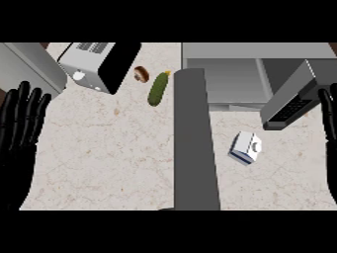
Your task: Pick up the milk, place it into the microwave and close the microwave
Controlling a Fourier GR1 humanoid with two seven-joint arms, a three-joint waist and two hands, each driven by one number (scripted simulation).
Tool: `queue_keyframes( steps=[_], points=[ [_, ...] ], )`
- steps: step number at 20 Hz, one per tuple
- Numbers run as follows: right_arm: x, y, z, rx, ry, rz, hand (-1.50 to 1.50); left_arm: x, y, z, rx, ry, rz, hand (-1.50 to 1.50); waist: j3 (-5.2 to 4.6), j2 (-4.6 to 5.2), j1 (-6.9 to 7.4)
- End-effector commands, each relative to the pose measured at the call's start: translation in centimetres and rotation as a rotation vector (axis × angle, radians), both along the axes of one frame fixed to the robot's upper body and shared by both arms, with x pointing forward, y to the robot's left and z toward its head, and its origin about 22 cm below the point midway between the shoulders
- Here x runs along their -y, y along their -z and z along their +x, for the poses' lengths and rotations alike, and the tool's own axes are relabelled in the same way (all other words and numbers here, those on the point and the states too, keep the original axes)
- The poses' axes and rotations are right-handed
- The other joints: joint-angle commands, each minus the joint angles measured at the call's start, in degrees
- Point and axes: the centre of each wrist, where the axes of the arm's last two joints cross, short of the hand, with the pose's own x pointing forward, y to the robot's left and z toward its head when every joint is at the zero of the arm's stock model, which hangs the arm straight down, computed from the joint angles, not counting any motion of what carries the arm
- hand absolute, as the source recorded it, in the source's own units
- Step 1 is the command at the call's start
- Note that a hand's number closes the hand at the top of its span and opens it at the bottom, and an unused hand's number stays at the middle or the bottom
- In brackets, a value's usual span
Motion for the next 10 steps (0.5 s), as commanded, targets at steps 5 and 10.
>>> queue_keyframes(
  steps=[5, 10],
  points=[
    [-7.0, -0.7, 3.0, 0.040, 0.097, -0.009, -1.50, -0.5, 0.2, 2.8, -0.006, -0.006, -0.051, -1.50, -1.21, 0.67, -0.47],
    [-11.6, 0.5, 0.4, -0.102, 0.083, -0.022, -1.50, -3.3, 1.9, 1.9, -0.119, -0.047, -0.143, -1.50, -1.22, 0.45, -0.46]
  ],
)
